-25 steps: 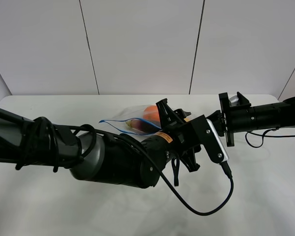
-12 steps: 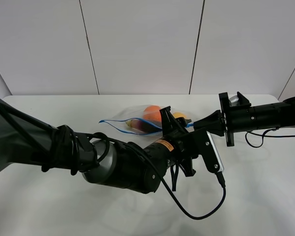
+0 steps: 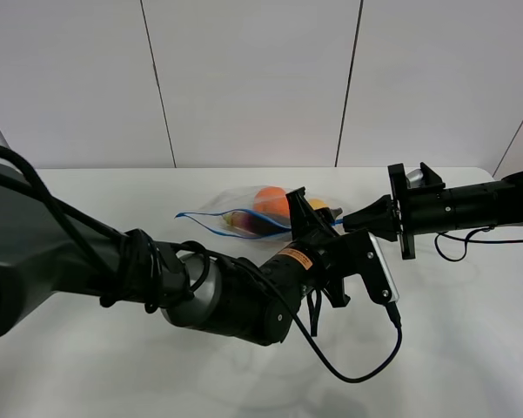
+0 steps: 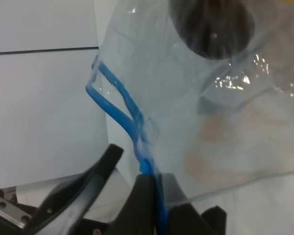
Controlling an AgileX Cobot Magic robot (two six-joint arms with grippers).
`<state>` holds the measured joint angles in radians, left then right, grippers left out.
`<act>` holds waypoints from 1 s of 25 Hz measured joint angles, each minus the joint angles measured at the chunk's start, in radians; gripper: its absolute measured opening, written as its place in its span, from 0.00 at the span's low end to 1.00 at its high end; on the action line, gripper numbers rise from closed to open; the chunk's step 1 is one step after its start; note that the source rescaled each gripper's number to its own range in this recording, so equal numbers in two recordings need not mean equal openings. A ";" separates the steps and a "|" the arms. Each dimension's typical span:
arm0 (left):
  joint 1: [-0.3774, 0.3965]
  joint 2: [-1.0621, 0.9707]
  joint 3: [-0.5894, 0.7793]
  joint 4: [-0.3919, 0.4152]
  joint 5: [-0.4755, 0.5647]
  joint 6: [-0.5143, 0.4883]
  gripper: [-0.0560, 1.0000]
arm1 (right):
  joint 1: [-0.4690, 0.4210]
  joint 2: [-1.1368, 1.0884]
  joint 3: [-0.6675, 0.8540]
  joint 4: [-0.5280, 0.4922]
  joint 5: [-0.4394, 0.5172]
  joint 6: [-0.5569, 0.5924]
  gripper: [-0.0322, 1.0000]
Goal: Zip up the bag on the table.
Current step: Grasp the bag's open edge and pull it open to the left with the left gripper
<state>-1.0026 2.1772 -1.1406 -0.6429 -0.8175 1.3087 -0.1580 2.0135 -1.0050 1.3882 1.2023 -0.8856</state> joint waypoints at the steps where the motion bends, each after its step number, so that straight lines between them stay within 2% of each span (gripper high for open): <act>1: 0.001 0.000 0.000 0.000 -0.002 0.000 0.58 | 0.000 0.000 0.000 0.000 0.000 0.000 0.03; 3: 0.010 0.000 -0.001 0.000 0.002 0.000 0.48 | 0.000 0.000 0.000 0.000 0.000 0.000 0.03; 6: 0.033 0.000 -0.001 -0.001 0.016 0.000 0.42 | 0.000 0.000 0.000 0.006 0.000 0.000 0.03; 18: 0.053 0.000 -0.001 -0.006 0.012 0.001 0.39 | 0.000 0.000 0.000 0.005 0.001 0.000 0.03; 20: 0.053 0.000 -0.001 -0.006 0.013 0.001 0.31 | 0.000 0.000 0.000 0.007 0.001 0.000 0.03; 23: 0.052 0.000 -0.001 -0.006 0.017 0.001 0.14 | 0.000 0.000 0.000 0.010 0.003 0.000 0.03; 25: 0.052 0.000 -0.001 -0.006 0.022 0.001 0.08 | 0.000 0.000 0.000 0.011 0.005 0.000 0.03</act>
<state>-0.9507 2.1772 -1.1416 -0.6492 -0.7951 1.3096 -0.1580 2.0135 -1.0050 1.3990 1.2076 -0.8856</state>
